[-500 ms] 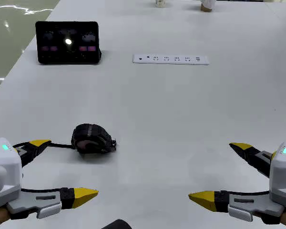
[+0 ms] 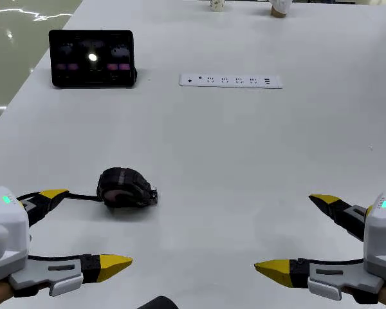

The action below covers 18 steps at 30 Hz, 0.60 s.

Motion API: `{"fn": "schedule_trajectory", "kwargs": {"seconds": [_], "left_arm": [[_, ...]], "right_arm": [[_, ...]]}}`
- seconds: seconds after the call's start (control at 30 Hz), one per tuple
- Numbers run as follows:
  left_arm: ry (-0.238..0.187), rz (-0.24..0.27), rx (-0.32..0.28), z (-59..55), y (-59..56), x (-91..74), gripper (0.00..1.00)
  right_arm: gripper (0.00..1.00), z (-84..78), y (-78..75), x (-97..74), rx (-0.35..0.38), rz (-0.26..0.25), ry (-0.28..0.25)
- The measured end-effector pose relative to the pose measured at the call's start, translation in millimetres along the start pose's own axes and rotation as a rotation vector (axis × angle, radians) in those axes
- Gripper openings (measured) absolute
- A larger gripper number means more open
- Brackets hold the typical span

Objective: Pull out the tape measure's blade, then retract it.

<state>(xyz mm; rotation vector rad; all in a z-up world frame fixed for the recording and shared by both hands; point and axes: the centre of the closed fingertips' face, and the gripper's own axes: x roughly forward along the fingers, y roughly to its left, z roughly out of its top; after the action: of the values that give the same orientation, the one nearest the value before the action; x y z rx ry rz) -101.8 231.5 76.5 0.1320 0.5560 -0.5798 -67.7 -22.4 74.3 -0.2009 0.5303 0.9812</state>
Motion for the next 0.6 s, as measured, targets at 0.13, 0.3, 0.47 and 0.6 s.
{"fn": "schedule_trajectory", "kwargs": {"seconds": [0.13, 0.3, 0.47, 0.6], "left_arm": [[0.001, -0.001, 0.002, -0.2, 0.0, 0.4, 0.99], [0.000, -0.003, 0.005, 0.5, 0.0, 0.6, 0.99], [0.001, -0.004, 0.007, 0.5, 0.5, 1.2, 0.99], [0.006, -0.005, 0.010, -0.1, 1.0, 1.7, 0.99]], "right_arm": [[0.99, 1.3, 0.3, -0.4, -0.008, 0.000, -0.012], [0.99, 1.0, -0.6, -0.3, -0.013, 0.000, -0.008], [0.99, 0.4, -0.3, 0.8, -0.016, 0.006, -0.005], [0.99, -0.9, 0.0, 2.1, -0.017, 0.012, 0.000]]}}
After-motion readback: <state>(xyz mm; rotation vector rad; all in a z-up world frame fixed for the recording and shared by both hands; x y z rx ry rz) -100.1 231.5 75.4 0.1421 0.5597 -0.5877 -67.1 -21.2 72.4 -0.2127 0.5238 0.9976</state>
